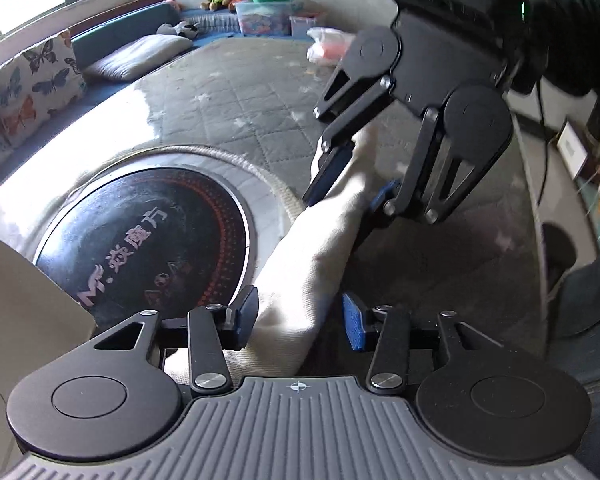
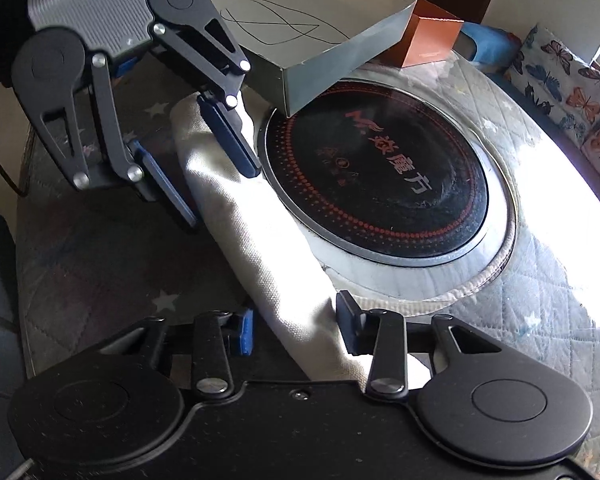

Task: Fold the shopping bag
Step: 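Hold the rolled bag end with the left gripper while the right gripper grasps the other end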

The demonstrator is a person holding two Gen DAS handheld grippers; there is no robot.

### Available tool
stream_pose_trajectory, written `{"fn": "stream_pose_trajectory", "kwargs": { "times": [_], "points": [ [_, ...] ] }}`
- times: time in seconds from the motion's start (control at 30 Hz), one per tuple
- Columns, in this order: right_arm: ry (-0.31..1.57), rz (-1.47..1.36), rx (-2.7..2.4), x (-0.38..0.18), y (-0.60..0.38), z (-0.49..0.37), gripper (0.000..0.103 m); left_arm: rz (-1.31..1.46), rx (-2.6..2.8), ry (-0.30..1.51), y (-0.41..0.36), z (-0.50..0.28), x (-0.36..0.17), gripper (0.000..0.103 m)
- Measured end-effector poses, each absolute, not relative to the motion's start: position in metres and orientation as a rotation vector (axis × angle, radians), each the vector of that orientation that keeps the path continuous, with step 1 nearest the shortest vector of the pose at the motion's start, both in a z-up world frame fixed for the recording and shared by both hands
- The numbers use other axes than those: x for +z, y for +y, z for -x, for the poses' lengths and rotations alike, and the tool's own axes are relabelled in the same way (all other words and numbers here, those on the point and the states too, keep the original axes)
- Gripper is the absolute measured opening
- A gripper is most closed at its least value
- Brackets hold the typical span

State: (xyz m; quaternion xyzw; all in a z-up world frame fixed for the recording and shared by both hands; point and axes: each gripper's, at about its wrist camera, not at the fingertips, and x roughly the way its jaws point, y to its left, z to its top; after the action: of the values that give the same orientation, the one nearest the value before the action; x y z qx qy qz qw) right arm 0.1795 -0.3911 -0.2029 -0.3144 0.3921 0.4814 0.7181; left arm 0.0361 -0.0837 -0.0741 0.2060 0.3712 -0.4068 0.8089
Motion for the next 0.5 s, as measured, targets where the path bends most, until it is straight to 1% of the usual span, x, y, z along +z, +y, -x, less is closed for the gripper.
{"fn": "stream_pose_trajectory", "kwargs": {
  "times": [0.1,0.13,0.17,0.3,0.4,0.5],
  "points": [
    [0.877,0.671,1.061,-0.203,-0.392,-0.182,0.041,-0.419,-0.854,0.816,-0.084,-0.040,-0.076,0.044],
    [0.881,0.664,1.058,-0.203,-0.393,-0.182,0.041,-0.404,-0.844,0.826,-0.084,-0.041,-0.075,0.040],
    [0.884,0.657,1.054,-0.202,-0.393,-0.182,0.040,-0.389,-0.838,0.838,-0.083,-0.041,-0.074,0.038],
    [0.937,0.593,1.080,-0.198,-0.397,-0.181,0.039,-0.280,-0.861,0.931,-0.075,-0.037,-0.069,0.033],
    [1.003,0.537,1.120,-0.195,-0.400,-0.174,0.039,-0.229,-0.888,1.003,-0.073,-0.029,-0.066,0.026],
    [1.040,0.533,1.161,-0.193,-0.399,-0.162,0.038,-0.212,-0.898,1.041,-0.071,-0.023,-0.065,0.025]
  ]
}}
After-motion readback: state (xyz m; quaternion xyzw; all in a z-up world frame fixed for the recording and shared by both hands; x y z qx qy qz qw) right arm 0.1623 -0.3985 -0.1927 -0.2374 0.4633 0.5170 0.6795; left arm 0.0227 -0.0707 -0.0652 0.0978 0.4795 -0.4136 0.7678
